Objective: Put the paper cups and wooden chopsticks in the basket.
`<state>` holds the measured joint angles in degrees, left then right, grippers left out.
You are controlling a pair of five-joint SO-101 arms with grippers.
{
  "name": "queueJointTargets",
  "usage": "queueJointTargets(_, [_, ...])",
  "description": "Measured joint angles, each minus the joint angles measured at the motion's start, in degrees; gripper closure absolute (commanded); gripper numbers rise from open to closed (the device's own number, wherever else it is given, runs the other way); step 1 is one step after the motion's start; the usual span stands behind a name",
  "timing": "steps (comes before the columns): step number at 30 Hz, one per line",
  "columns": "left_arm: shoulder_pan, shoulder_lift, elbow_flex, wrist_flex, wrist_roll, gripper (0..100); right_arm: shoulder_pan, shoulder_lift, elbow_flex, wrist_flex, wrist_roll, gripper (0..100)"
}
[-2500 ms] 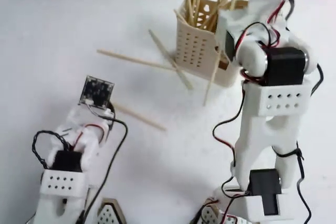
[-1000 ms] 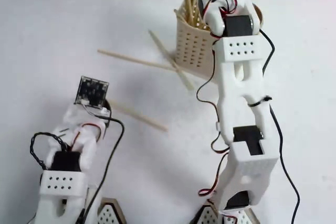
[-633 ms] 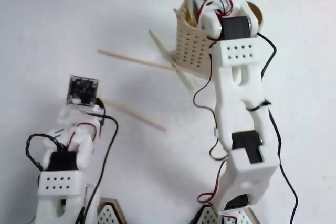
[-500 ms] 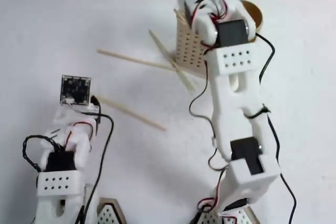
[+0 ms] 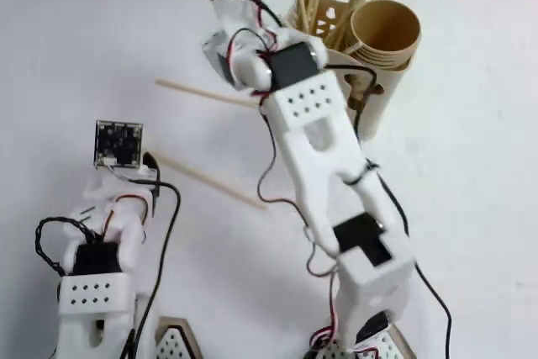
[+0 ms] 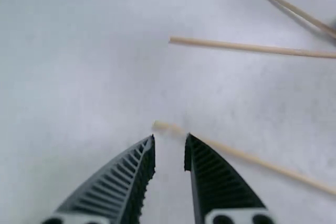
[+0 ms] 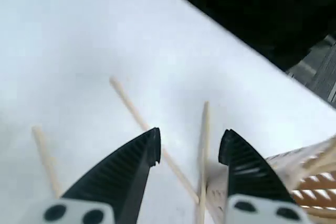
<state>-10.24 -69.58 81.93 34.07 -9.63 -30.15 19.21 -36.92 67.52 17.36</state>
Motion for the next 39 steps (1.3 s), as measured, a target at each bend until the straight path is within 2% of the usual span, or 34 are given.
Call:
queueJointTargets(4, [0.00,0.00,0.00,0.00,0.00,89,-0.53,7.03,0.00,0.00,6.15,80.6])
queueJointTargets(8, [0.00,0.00,0.00,0.00,0.00,89,-0.79,13.36,0.00,-2.37,8.88,80.5])
queueJointTargets(19, [0.00,0.00,0.00,0.00,0.00,89,1.58,25.05,0.09,-16.97,9.32,80.7])
queueJointTargets(39, [0.00,0.00,0.00,0.00,0.00,89,3.34,28.31,0.53,-15.91,9.32,80.7])
